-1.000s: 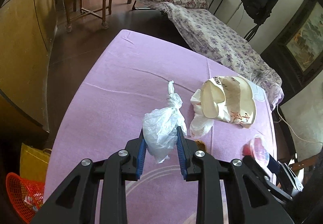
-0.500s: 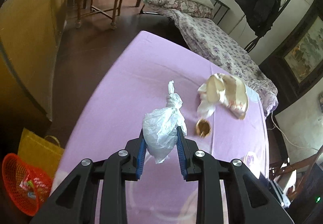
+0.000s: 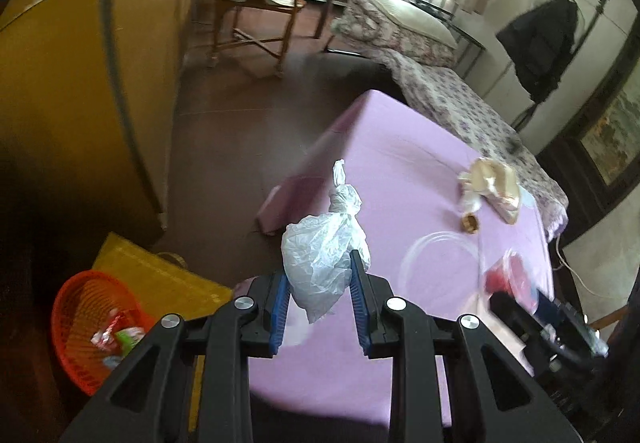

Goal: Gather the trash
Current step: 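Carry bag and cup to the red wastebasket and open both grippers over it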

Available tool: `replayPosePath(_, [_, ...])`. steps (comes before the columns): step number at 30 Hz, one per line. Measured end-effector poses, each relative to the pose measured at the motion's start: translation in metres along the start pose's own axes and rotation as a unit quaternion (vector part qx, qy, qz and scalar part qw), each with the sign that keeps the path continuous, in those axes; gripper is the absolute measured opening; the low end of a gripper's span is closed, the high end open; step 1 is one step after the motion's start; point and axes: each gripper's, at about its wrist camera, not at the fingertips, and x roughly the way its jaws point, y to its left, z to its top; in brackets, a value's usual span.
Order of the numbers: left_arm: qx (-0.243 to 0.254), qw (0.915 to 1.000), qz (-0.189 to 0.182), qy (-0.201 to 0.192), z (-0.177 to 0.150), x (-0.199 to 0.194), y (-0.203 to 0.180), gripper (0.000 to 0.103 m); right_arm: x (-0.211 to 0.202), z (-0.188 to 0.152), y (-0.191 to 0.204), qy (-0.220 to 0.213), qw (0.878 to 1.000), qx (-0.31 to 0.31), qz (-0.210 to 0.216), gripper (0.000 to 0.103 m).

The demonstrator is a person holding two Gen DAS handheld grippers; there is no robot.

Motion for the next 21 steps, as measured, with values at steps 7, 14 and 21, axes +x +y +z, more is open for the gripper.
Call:
replayPosePath(7, [-0.049,0.9977,0.048,0.000,-0.017,-0.021,0.081,0.028,0.011,0.007,0.077,0.017,0.996,-0.049,0.076,0.054])
replayPosePath(14, [-0.111,0.9882,0.102,0.026,-0.041,-0.023,0.172,0.028,0.037,0.002,0.170,0.075,0.979,-0.107,0.157,0.054])
replayPosePath(21, [-0.163,0.9728,0.152,0.063,-0.068,-0.011,0.246,0.028,0.084,-0.006,0.249,0.139,0.962,-0.141,0.188,0.054])
